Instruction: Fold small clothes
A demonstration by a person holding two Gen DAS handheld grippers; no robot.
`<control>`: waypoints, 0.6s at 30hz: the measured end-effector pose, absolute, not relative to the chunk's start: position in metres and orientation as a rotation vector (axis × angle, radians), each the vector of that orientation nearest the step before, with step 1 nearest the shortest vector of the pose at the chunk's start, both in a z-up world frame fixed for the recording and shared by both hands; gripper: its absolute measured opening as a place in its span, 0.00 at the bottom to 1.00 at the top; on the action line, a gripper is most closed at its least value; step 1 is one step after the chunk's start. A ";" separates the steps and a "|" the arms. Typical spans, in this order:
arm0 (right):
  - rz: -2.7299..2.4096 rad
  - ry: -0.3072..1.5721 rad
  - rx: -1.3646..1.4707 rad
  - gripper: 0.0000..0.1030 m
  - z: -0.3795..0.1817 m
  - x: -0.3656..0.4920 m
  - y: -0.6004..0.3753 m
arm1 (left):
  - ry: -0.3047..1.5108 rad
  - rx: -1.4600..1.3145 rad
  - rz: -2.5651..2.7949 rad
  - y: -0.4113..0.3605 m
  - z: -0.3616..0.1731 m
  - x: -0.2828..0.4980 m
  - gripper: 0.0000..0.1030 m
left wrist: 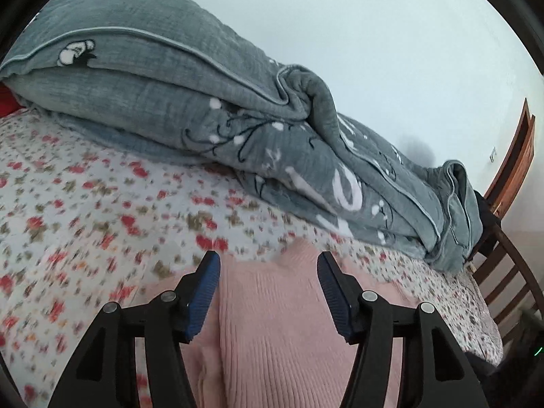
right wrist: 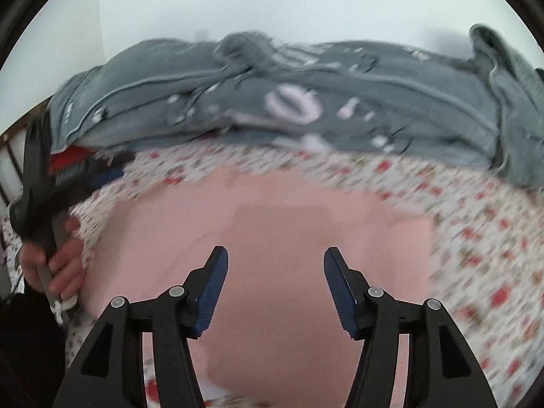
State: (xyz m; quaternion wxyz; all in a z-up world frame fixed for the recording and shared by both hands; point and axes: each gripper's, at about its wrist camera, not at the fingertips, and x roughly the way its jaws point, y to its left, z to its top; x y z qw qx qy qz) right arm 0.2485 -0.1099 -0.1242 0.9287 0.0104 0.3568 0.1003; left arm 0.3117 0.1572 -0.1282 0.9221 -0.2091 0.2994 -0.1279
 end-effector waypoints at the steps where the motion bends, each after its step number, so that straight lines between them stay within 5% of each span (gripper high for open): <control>1: 0.220 0.744 0.017 0.56 -0.130 0.246 -0.101 | 0.635 -0.422 -0.251 0.159 -0.128 0.304 0.56; 8: 0.101 0.805 -0.045 0.56 -0.162 0.260 -0.065 | 0.719 -0.368 -0.184 0.192 -0.136 0.230 0.57; 18: 0.049 0.834 -0.102 0.54 -0.165 0.230 -0.067 | 0.921 -0.354 -0.294 0.162 -0.184 0.224 0.57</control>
